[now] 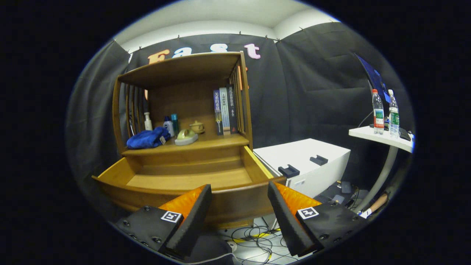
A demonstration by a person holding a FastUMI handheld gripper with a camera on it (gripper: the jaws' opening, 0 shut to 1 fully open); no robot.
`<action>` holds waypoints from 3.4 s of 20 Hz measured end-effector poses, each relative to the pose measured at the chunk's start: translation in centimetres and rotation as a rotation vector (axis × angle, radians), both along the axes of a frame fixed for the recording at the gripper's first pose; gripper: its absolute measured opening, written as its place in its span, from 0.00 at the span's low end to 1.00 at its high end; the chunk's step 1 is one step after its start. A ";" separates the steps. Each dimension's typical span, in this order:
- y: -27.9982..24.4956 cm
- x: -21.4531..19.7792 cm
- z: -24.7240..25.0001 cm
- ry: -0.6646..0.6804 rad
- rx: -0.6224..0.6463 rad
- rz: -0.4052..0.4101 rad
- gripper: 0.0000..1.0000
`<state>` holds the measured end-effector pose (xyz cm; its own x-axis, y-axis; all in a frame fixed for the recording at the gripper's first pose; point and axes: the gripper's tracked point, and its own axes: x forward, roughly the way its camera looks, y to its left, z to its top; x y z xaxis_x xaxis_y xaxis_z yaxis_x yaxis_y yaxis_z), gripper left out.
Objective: Pull open the drawer, take out the items inside it, and place them on the countertop above the cabinet.
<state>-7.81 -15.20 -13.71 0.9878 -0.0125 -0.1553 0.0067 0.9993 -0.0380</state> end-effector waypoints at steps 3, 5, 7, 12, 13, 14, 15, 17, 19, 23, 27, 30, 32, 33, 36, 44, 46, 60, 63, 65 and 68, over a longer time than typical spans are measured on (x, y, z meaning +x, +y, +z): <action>0.9 0.5 -2.1 0.038 -0.014 0.022 0.99; 1.8 1.1 -2.9 0.056 -0.024 0.041 0.99; 2.8 1.6 -3.5 0.076 -0.037 0.059 0.99; 4.8 1.9 -4.6 0.103 -0.103 0.091 0.97; 5.0 1.9 -4.5 0.106 -0.096 0.093 0.96; 5.0 2.1 -4.6 0.112 -0.081 0.086 0.96; 4.9 2.5 -4.5 0.116 -0.063 0.077 0.96; 4.5 3.5 -4.2 0.119 -0.053 0.052 0.96; 4.7 3.9 -4.2 0.123 -0.054 0.055 0.95; 4.7 4.7 -4.2 0.131 -0.001 0.053 0.96; 4.8 5.2 -4.1 0.130 -0.009 0.050 0.96; 5.0 5.8 -4.0 0.133 0.006 0.045 0.96; 5.1 6.4 -3.9 0.135 0.012 0.045 0.96; 5.2 6.5 -3.9 0.137 0.011 0.045 0.96; 5.3 7.4 -4.0 0.136 0.010 0.047 0.96; 6.3 11.4 -3.2 0.130 0.019 0.043 0.97; 6.5 12.6 -3.4 0.144 0.022 0.040 0.97; 8.2 20.1 -3.2 0.148 0.039 0.029 0.97; 8.6 21.6 -3.2 0.156 0.053 0.015 0.97; 8.8 22.6 -3.1 0.155 0.044 0.010 0.97; 9.0 23.7 -3.1 0.147 0.016 0.003 0.97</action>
<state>15.92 -6.21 -16.85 0.9544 -0.0056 -0.2986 -0.0010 0.9998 -0.0221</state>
